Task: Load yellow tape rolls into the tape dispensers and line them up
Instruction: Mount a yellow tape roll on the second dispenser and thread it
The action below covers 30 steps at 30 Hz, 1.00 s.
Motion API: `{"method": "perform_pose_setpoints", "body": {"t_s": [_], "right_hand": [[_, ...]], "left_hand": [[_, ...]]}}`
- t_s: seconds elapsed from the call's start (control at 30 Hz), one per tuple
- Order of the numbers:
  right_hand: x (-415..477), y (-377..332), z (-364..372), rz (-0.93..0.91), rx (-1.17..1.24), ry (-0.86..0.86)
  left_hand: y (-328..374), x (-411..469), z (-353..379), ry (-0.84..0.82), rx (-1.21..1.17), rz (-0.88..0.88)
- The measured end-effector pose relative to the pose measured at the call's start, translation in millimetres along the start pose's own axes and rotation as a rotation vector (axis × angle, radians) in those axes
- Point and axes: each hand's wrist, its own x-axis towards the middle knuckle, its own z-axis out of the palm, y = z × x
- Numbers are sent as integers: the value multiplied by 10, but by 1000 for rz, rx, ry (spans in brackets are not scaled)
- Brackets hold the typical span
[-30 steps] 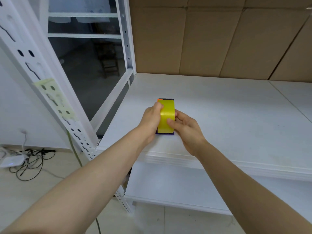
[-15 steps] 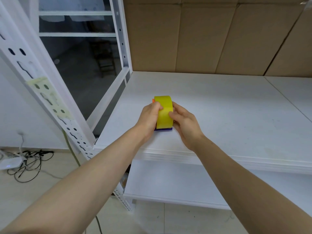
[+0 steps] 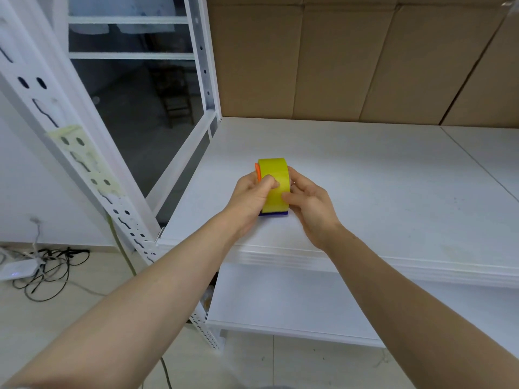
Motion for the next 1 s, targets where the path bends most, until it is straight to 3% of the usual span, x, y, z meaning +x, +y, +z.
{"method": "perform_pose_setpoints", "body": {"t_s": [0.23,0.47,0.67,0.83,1.0], "right_hand": [[-69,6,62,-105,4,41],[-37,-109,40,-1,45,113],[20,-185,76,-10,-68,106],[2,-177,72,-50,-115,29],[-33,-147,81,-170,-251,78]], "left_hand": [[-10,23,-43,-7,-6,19],[-22,-10,-26,-18,16,18],[5,-27,-30,-48,37,-5],[11,0,-53,14,-40,-56],[78,40,31,133,18,-101]]}}
